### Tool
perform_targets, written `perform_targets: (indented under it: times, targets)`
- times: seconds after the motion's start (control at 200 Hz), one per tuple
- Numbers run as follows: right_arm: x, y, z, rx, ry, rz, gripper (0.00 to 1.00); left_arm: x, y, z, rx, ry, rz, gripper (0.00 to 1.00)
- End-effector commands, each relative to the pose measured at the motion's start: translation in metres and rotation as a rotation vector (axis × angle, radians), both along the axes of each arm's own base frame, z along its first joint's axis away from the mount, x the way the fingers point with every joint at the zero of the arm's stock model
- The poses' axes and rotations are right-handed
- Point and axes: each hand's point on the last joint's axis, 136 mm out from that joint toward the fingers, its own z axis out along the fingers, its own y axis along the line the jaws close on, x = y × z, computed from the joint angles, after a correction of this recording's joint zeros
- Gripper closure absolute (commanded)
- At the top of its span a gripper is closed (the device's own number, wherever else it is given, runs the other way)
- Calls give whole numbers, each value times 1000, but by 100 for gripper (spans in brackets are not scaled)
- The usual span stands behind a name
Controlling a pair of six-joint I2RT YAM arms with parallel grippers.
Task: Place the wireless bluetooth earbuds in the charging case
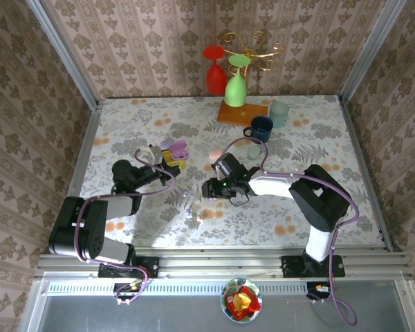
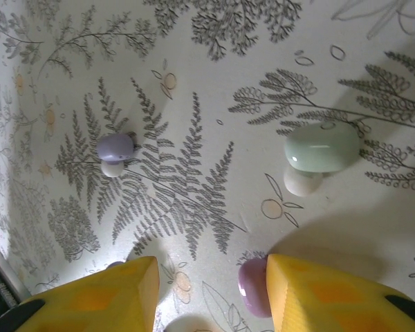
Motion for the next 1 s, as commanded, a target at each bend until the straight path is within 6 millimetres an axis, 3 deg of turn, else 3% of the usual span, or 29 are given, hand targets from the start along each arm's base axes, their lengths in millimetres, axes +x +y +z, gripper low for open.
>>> perform_targets:
  times: [0.0,0.11,0.295,0.42,0.705,0.995]
  targets:
    - [2,0,10,-23,-22,55,53,0,6,4,0,-39,25,70]
    - [4,-15,20,-157,-105,67,53,3,10,6,-6,-39,42,70]
    - [-8,-39,29,-538,-204,147,52,12,26,14,-24,-47,124,70]
    - [-10,-43,32,-749,-258,193,52,17,33,13,-27,-37,154,70]
    - [-18,-27,24,-1011,-347,277,52,26,49,20,-47,-33,215,71]
    - [-21,-12,3,-1064,-346,325,57,29,57,21,-50,-36,250,71]
